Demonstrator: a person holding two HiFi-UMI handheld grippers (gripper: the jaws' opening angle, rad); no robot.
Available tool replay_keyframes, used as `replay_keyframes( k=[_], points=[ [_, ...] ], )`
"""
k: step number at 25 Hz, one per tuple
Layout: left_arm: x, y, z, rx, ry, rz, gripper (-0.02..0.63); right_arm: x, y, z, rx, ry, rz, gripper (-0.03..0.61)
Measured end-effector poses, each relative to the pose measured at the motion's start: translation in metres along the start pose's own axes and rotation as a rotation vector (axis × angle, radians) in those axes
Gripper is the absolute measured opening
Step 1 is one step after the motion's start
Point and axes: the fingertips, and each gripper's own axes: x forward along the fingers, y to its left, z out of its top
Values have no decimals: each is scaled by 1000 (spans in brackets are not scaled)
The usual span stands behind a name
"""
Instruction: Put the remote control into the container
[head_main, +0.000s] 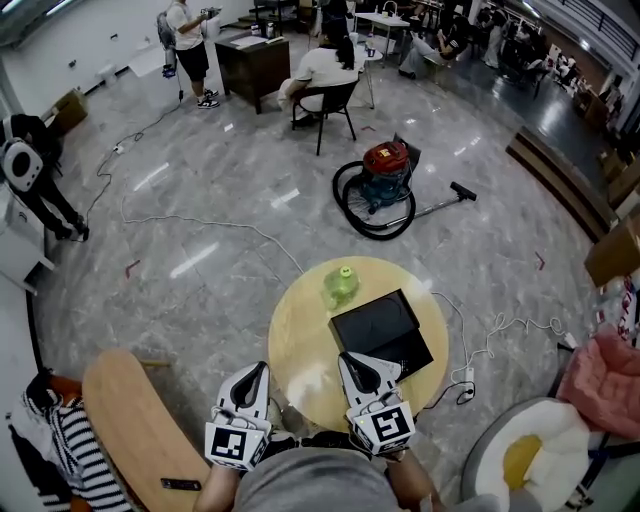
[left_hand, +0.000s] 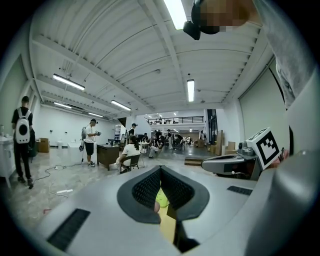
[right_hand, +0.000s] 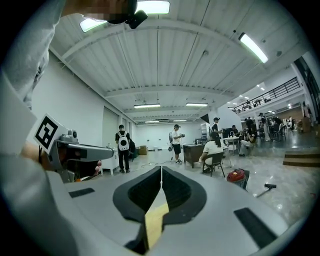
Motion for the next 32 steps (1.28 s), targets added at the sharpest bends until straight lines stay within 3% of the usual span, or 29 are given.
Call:
replay_keyframes(
  k=[8, 32],
  points=[
    [-9, 5, 4, 9, -13, 10, 8, 0, 22, 3, -19, -21, 52, 11],
    [-11, -3, 5, 17, -14, 13, 8, -1, 19, 4, -35, -33, 58, 11]
  ],
)
